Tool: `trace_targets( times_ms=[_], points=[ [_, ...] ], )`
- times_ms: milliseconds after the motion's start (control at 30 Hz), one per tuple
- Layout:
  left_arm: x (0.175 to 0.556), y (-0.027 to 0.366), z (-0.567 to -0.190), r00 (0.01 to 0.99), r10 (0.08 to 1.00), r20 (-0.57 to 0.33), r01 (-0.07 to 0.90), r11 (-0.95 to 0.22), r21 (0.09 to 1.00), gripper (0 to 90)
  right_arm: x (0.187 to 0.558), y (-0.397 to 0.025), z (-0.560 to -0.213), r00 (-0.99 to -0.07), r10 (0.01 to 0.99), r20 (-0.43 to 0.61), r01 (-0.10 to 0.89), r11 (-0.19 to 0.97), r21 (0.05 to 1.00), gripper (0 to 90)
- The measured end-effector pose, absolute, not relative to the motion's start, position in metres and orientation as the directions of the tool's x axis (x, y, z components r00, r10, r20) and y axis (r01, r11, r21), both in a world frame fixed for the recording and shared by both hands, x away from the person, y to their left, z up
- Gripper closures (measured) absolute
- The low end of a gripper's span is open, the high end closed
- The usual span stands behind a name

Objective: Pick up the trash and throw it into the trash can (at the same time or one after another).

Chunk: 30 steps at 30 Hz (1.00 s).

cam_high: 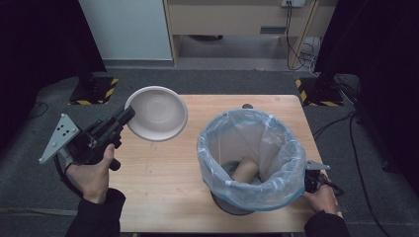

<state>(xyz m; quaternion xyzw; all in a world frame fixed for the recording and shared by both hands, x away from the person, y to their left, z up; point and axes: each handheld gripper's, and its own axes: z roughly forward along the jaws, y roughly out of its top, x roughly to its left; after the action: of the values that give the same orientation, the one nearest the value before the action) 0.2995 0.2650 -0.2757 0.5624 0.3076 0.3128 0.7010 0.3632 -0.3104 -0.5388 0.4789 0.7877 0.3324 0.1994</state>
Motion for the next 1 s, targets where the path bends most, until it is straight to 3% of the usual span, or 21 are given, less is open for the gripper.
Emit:
trace_targets(
  times_ms=[467,1000],
  points=[
    [0.304,0.237,-0.261,0.665,0.744,-0.062,-0.117,0.186,0.976,83.7,0.363,-0.310,-0.539,-0.460,0.888,0.006,0.624,0.318,0.714,3.1],
    [0.318,0.173,-0.261,0.746,0.664,-0.042,-0.084,0.157,0.984,83.7,0.363,-0.310,-0.539,-0.462,0.887,0.005,0.622,0.320,0.714,3.1]
  ],
)
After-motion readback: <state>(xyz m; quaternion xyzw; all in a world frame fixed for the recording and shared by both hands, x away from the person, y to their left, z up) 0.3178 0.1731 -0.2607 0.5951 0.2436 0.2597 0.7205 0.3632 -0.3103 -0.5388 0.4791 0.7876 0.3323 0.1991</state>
